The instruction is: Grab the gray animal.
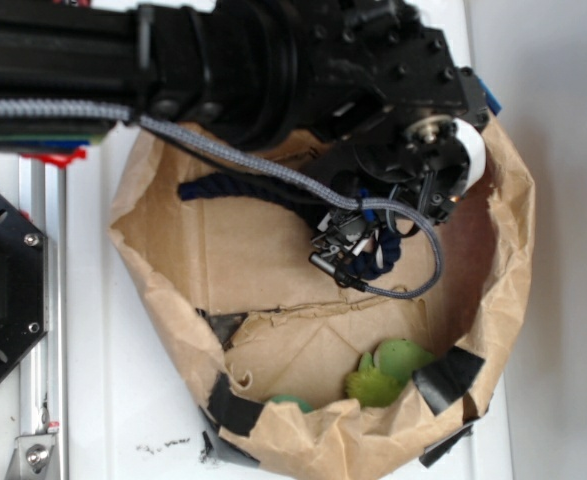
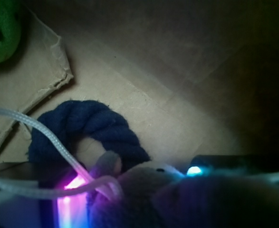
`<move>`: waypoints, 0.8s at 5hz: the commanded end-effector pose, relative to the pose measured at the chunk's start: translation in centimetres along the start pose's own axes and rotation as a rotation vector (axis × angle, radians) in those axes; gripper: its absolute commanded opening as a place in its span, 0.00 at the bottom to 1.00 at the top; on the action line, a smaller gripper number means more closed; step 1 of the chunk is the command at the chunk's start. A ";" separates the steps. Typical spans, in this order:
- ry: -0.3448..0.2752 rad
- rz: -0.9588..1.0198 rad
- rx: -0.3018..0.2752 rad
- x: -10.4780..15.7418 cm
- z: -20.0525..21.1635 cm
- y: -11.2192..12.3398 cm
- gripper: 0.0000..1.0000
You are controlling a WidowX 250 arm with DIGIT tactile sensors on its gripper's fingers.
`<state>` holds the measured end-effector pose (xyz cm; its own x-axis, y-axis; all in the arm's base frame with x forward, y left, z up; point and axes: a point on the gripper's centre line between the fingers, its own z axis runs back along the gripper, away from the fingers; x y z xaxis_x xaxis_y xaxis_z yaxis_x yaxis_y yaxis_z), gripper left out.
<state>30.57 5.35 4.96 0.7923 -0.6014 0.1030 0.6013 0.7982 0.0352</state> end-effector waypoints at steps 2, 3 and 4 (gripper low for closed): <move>-0.093 0.032 0.008 -0.1 7.0 -3.8 0.00; -0.083 0.279 -0.079 0.1 11.8 -4.9 0.00; 0.002 0.494 -0.108 0.5 13.9 -4.2 0.00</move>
<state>25.65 2.97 17.08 0.9887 -0.1459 0.0333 0.1491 0.9794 -0.1362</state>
